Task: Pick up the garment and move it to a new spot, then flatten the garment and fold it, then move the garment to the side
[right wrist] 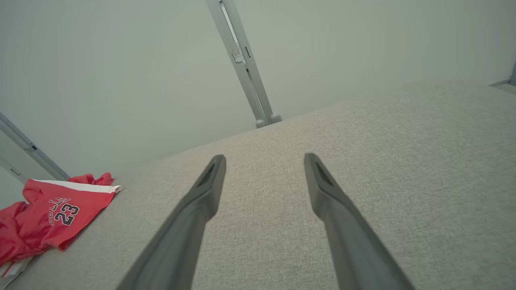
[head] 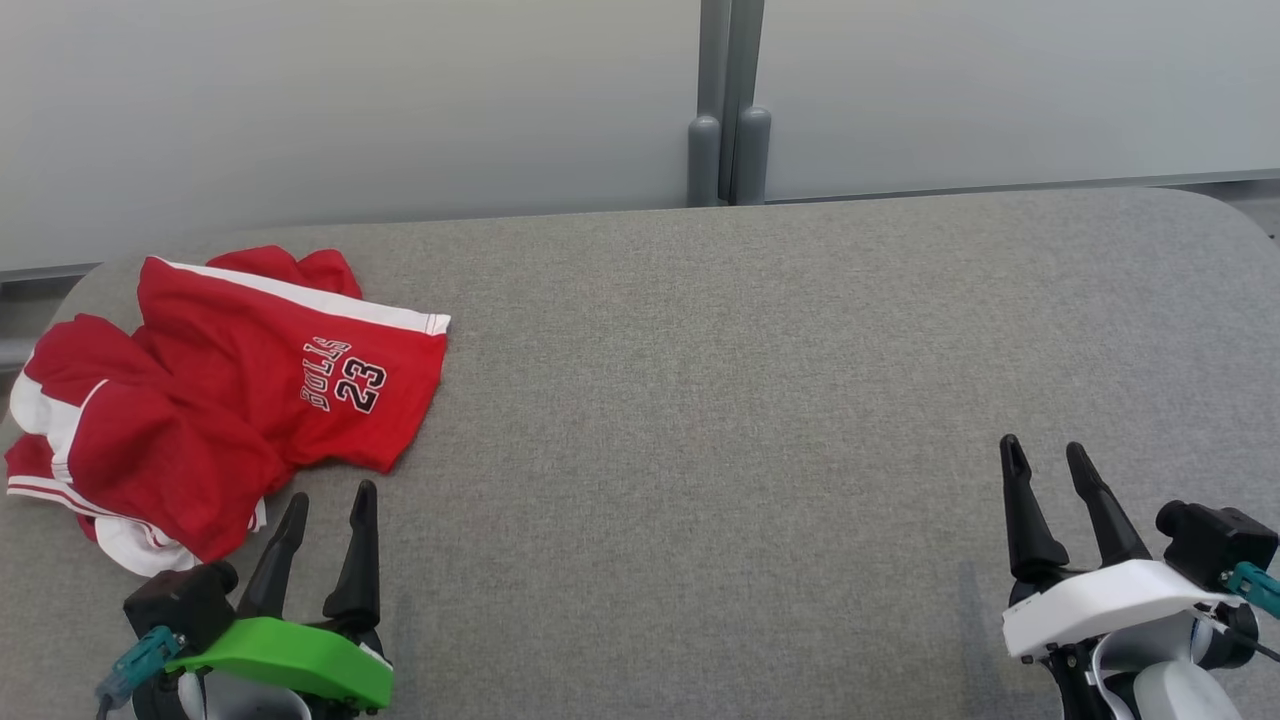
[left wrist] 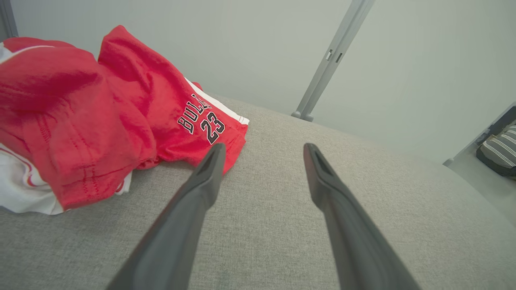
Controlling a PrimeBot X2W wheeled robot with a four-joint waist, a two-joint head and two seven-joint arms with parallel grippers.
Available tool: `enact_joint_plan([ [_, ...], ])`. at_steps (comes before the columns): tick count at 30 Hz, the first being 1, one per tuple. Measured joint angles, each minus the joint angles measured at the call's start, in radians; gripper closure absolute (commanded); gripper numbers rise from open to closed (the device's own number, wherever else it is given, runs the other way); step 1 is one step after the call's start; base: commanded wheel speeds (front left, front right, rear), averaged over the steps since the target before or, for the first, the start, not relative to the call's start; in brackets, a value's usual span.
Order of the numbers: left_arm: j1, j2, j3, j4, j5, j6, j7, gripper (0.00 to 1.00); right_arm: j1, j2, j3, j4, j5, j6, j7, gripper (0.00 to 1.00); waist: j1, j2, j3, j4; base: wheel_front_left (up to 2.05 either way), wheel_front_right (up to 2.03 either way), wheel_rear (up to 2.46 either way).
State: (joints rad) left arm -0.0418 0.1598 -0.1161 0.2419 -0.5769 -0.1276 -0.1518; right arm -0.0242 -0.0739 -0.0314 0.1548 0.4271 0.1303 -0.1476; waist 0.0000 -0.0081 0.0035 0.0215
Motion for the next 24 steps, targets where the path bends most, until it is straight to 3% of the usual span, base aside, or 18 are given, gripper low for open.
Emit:
enact_joint_plan([
  [24, 0.004, 0.014, -0.027, 0.040, 0.175, -0.001, -0.052, 0.00, 0.020, -0.011, 0.011, 0.017, -0.177, 0.000, -0.056, 0.00, 0.0000, 0.0000, -0.007, 0.005, 0.00, 0.00, 0.00],
])
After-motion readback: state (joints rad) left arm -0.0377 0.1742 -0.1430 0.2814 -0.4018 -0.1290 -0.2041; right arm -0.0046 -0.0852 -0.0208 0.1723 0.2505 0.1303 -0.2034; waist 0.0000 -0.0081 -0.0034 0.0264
